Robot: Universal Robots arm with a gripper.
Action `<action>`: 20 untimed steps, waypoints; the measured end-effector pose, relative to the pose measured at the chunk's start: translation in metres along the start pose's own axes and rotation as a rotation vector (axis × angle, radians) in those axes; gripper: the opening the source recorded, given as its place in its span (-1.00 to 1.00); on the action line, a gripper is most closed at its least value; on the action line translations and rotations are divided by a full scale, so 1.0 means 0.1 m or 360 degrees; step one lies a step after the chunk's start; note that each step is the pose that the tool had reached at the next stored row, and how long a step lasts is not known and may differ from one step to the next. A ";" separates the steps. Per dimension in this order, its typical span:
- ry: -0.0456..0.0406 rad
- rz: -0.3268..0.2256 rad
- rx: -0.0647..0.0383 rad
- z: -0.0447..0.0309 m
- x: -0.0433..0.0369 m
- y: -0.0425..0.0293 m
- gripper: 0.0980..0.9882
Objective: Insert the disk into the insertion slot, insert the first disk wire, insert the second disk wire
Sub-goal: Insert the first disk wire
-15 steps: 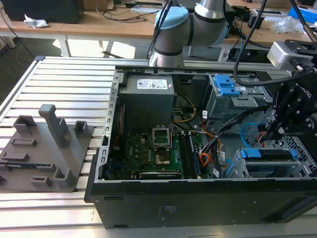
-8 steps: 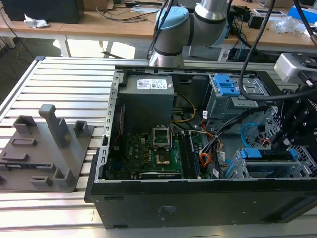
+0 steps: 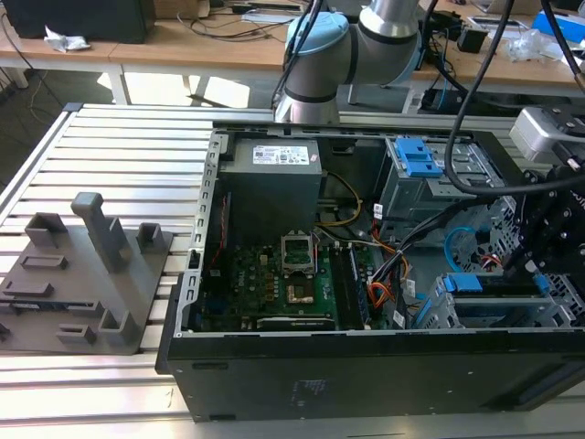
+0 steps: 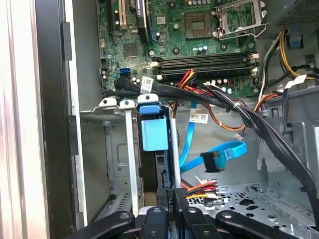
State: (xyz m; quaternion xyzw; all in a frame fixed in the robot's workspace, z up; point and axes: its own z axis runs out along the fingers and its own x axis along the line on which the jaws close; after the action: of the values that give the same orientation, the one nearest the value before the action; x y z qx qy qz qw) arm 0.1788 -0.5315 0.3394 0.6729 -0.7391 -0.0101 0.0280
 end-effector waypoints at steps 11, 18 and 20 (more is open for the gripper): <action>-0.0006 -0.0001 0.0001 0.020 0.004 0.028 -0.82; -0.0007 0.0000 0.0001 0.022 0.004 0.024 -0.82; -0.0007 0.0000 0.0001 0.037 0.003 0.000 -0.82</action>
State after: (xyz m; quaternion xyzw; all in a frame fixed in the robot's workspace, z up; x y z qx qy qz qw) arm 0.1785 -0.5319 0.3358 0.6730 -0.7391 -0.0115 0.0262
